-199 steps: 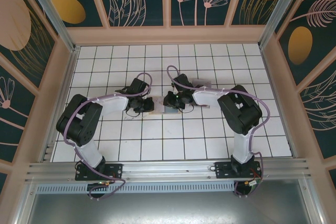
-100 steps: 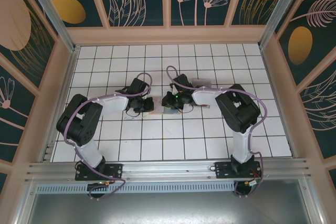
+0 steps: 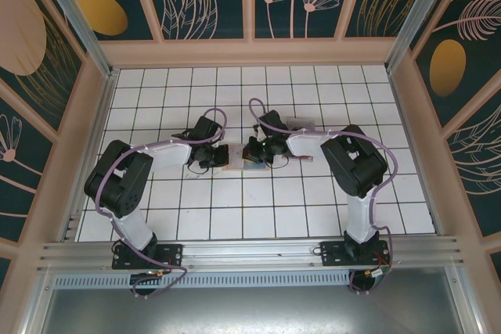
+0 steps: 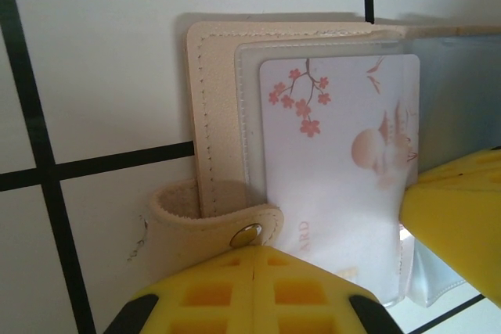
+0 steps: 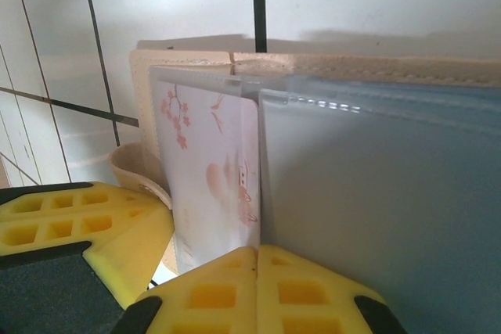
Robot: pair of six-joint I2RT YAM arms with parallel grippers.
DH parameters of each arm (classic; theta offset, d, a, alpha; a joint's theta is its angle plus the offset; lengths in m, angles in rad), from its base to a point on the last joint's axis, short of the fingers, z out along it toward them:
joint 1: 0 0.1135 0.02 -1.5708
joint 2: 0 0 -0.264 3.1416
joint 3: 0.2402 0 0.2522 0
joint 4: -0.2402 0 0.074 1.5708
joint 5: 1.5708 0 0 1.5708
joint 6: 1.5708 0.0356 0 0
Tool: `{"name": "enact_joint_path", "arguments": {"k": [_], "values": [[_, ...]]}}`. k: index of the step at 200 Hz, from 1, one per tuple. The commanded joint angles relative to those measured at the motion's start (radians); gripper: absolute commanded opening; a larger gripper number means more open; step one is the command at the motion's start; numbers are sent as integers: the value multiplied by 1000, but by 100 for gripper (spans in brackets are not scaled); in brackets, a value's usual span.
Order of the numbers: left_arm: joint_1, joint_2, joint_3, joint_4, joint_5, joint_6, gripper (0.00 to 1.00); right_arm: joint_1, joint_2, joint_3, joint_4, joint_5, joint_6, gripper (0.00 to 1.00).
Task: Take the credit cards out of the card holder
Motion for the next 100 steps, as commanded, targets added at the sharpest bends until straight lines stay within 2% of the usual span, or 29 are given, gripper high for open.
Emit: {"name": "enact_joint_path", "arguments": {"k": [1,100], "values": [[2,61,-7,-75,-60,-5,0,-24,-35,-27,1,6,4,0],[1,70,-7,-96,-75,-8,0,-104,-169,-113,-64,28,-46,0]]}}
